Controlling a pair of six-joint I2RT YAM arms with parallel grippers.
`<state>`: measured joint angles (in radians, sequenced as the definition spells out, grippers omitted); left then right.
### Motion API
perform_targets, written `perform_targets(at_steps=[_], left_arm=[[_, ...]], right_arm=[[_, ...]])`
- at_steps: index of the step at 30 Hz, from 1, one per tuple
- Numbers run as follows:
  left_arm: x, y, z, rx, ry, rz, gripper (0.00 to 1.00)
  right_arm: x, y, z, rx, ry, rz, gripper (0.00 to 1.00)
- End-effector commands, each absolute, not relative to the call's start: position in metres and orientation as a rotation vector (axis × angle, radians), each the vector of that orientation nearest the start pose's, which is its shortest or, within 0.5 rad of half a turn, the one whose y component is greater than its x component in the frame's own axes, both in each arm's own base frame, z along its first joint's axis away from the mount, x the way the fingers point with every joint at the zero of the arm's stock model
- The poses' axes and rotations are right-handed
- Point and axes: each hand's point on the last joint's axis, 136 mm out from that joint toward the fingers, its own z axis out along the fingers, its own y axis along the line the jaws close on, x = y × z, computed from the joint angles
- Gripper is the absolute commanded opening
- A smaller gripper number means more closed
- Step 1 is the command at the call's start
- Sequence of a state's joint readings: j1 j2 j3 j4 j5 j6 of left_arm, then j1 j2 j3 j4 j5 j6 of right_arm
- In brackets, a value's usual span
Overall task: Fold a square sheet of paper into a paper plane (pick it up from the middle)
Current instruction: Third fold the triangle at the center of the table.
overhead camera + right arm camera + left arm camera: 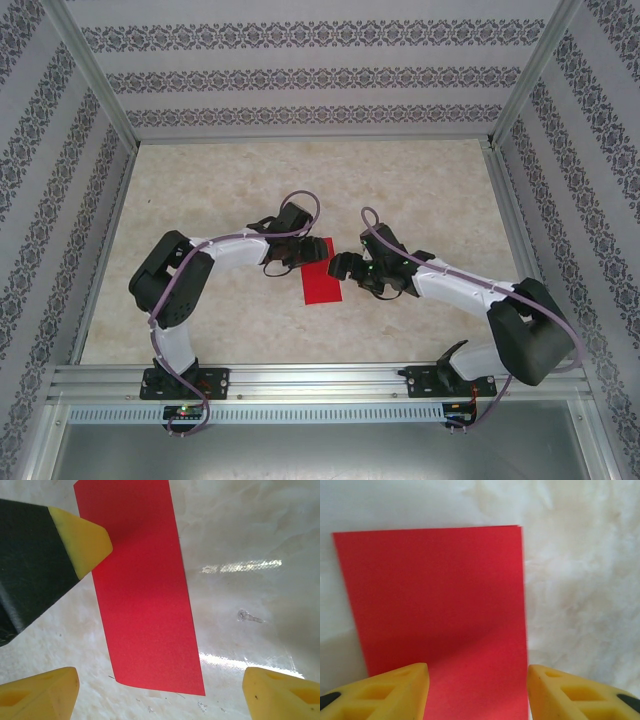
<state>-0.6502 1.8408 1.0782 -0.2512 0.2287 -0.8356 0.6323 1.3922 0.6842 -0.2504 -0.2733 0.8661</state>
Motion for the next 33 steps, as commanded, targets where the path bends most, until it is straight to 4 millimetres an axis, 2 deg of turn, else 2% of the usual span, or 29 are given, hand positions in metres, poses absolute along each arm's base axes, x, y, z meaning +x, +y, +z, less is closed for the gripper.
perform_targets(at_steps=[1, 7, 15, 21, 33], left_arm=[[0.323, -0.286, 0.034, -0.158, 2.793, -0.676, 0.54], [0.319, -0.277, 0.017, -0.218, 2.827, -0.625, 0.52], [0.31, -0.264, -0.001, -0.313, 2.864, -0.616, 0.53], [0.307, -0.257, -0.008, -0.374, 2.87, -0.639, 0.53], [0.305, -0.255, -0.012, -0.379, 2.879, -0.637, 0.53]], right_arm=[[0.242, 0.239, 0.057, 0.24, 2.757, 0.894, 0.84], [0.236, 0.246, 0.045, 0.282, 2.813, 0.917, 0.77], [0.228, 0.258, 0.038, 0.264, 2.859, 0.936, 0.75], [0.222, 0.265, 0.036, 0.234, 2.885, 0.969, 0.73], [0.216, 0.276, 0.04, 0.218, 2.869, 1.086, 0.66]])
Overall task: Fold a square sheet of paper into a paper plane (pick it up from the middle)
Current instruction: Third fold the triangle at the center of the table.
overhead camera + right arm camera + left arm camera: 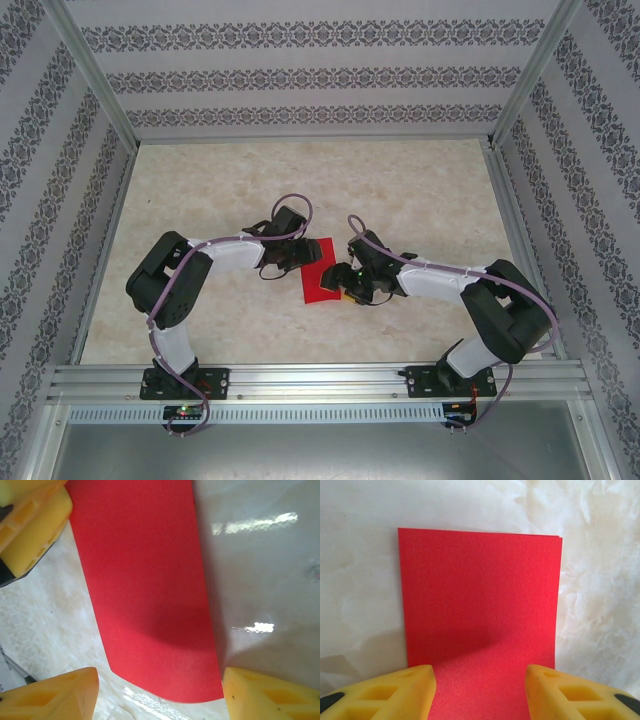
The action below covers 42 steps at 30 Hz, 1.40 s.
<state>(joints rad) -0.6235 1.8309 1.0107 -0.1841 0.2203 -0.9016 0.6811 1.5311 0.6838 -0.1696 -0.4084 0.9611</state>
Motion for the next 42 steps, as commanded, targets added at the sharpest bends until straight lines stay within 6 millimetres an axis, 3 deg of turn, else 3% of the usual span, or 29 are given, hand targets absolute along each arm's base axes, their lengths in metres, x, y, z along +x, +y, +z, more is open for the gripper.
perform_targets(at_steps=[1, 8, 19, 27, 32, 38, 42], left_arm=[[0.305, -0.255, -0.013, -0.377, 2.881, -0.636, 0.53], [0.304, -0.254, -0.014, -0.376, 2.884, -0.631, 0.53], [0.304, -0.255, -0.014, -0.369, 2.888, -0.636, 0.54], [0.304, -0.253, -0.016, -0.368, 2.896, -0.624, 0.54], [0.304, -0.253, -0.015, -0.369, 2.895, -0.625, 0.54], [0.305, -0.254, -0.013, -0.366, 2.898, -0.625, 0.54], [0.305, -0.255, -0.012, -0.358, 2.897, -0.631, 0.54]], right_arm=[[0.216, 0.277, 0.041, 0.218, 2.864, 1.104, 0.65], [0.215, 0.283, 0.046, 0.211, 2.843, 1.179, 0.62], [0.221, 0.303, 0.056, 0.099, 2.735, 1.351, 0.65], [0.254, 0.28, 0.056, 0.157, 2.639, 1.339, 0.65], [0.264, 0.274, 0.053, 0.165, 2.638, 1.349, 0.65], [0.247, 0.286, 0.048, 0.15, 2.692, 1.423, 0.62], [0.231, 0.28, 0.036, 0.214, 2.773, 1.35, 0.57]])
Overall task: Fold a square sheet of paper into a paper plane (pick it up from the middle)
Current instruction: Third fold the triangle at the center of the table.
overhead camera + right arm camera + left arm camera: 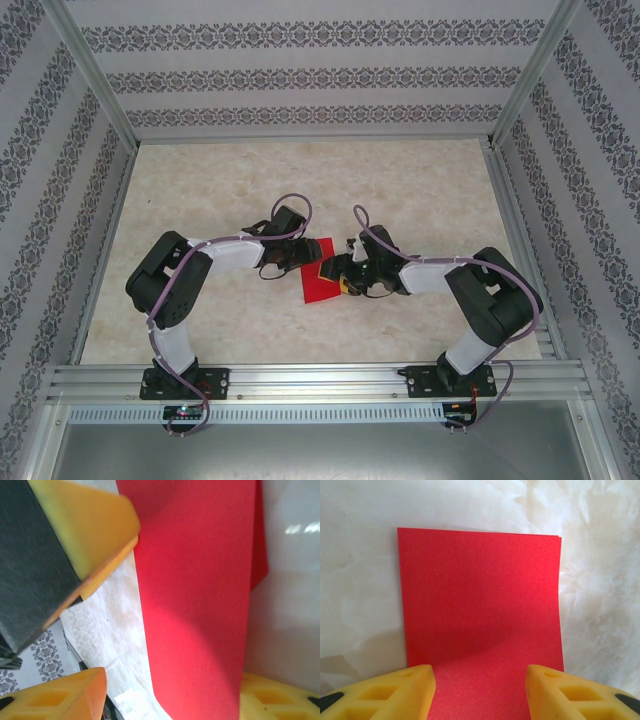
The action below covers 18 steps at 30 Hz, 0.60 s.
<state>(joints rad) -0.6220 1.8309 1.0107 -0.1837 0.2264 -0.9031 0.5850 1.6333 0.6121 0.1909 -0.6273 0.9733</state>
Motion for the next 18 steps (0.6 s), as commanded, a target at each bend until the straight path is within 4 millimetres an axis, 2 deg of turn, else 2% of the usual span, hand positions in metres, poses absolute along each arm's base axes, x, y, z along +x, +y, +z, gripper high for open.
perform_targets(at_steps=[1, 8, 10, 12, 18], left_arm=[[0.306, -0.255, -0.011, -0.355, 2.896, -0.634, 0.54], [0.305, -0.256, -0.01, -0.337, 2.901, -0.631, 0.54], [0.305, -0.256, -0.009, -0.336, 2.901, -0.636, 0.54], [0.306, -0.257, -0.009, -0.331, 2.899, -0.64, 0.54], [0.305, -0.26, -0.009, -0.321, 2.901, -0.665, 0.54]], right_arm=[[0.229, 0.279, 0.035, 0.228, 2.775, 1.34, 0.54], [0.228, 0.26, 0.041, 0.327, 2.749, 1.235, 0.4], [0.231, 0.258, 0.046, 0.341, 2.729, 1.229, 0.35], [0.234, 0.254, 0.05, 0.385, 2.705, 1.233, 0.26], [0.237, 0.248, 0.058, 0.433, 2.694, 1.212, 0.14]])
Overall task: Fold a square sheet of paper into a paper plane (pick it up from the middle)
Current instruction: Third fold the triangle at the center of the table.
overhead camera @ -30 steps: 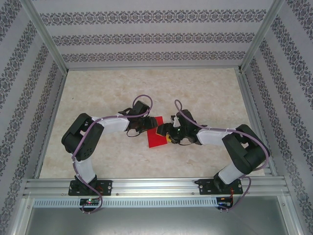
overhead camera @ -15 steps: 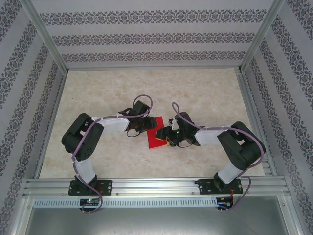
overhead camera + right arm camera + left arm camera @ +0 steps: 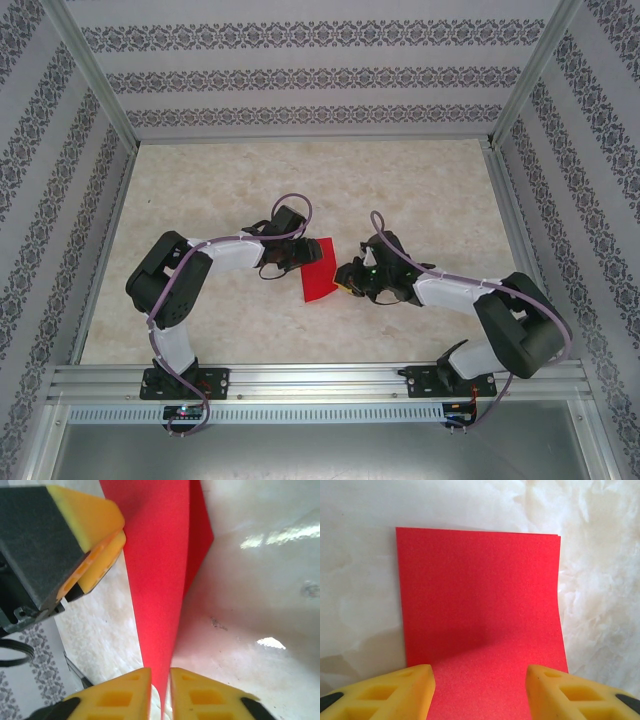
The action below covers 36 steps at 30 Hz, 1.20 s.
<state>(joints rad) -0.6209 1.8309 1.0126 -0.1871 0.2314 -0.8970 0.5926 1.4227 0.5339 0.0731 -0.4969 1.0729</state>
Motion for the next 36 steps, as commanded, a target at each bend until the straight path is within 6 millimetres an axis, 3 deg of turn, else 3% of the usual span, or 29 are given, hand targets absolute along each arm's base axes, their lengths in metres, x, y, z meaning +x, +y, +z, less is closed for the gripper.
perform_targets(at_steps=[1, 11, 17, 21, 36], left_arm=[[0.306, -0.262, -0.008, -0.317, 2.898, -0.676, 0.54], [0.308, -0.273, 0.005, -0.264, 2.867, -0.767, 0.54], [0.321, -0.283, 0.043, -0.202, 2.746, -0.865, 0.54], [0.33, -0.275, 0.061, -0.205, 2.681, -0.804, 0.55], [0.337, -0.274, 0.026, -0.226, 2.768, -0.708, 0.5]], right_arm=[[0.237, 0.249, 0.059, 0.433, 2.693, 1.219, 0.12], [0.251, 0.275, 0.063, 0.376, 2.695, 1.266, 0.01], [0.265, 0.283, 0.056, 0.383, 2.708, 1.225, 0.0], [0.269, 0.286, 0.049, 0.389, 2.729, 1.2, 0.0], [0.277, 0.294, 0.041, 0.32, 2.753, 1.157, 0.01]])
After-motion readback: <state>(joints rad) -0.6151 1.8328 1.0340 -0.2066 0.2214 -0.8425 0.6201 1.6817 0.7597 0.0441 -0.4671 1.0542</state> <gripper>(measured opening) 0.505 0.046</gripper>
